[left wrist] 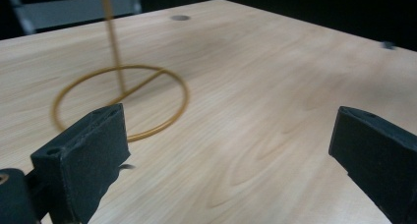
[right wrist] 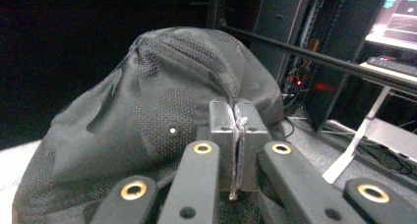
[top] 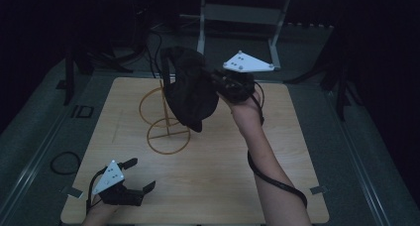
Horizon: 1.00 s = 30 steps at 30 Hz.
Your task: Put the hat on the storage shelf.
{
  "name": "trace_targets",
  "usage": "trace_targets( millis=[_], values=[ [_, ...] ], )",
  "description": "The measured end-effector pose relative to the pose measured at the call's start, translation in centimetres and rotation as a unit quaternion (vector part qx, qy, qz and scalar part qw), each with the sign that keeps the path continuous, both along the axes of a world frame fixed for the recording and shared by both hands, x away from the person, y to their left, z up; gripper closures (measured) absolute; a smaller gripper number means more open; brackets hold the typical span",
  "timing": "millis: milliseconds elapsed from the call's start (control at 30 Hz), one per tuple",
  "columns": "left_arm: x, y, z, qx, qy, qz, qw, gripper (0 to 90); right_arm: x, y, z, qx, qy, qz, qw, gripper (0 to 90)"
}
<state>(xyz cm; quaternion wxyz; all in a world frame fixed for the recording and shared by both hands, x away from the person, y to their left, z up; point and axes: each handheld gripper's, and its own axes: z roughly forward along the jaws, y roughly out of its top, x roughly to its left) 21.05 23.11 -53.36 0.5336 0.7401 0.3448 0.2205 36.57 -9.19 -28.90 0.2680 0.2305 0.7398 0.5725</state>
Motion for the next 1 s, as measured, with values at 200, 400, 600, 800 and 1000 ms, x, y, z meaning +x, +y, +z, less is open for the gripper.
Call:
trace_targets(
  millis=[200,400,600,800,1000],
  values=[
    [0.3,1.4,-0.6,-0.027,0.001,0.035,0.999,1.9,0.7,2.3,-1.1,-0.03,0.021,0.019,0.9992,88.6],
    [0.3,1.4,-1.0,-0.014,0.0,0.043,0.999,1.9,1.5,4.1,-2.4,-0.044,0.042,0.033,0.9976,88.6],
    [0.4,0.8,-1.7,0.013,0.01,0.037,0.9992,2.0,2.4,5.9,-3.7,-0.064,0.064,0.041,0.995,88.4],
    [0.3,0.7,-1.8,0.013,0.008,0.032,0.9994,2.0,3.1,7.1,-4.5,-0.07,0.082,0.049,0.993,88.4],
    [0.4,1.3,-1.7,-0.006,0.011,0.04,0.9991,2.2,3.3,8.1,-5.1,-0.07,0.1,0.062,0.9906,88.2]
  ],
)
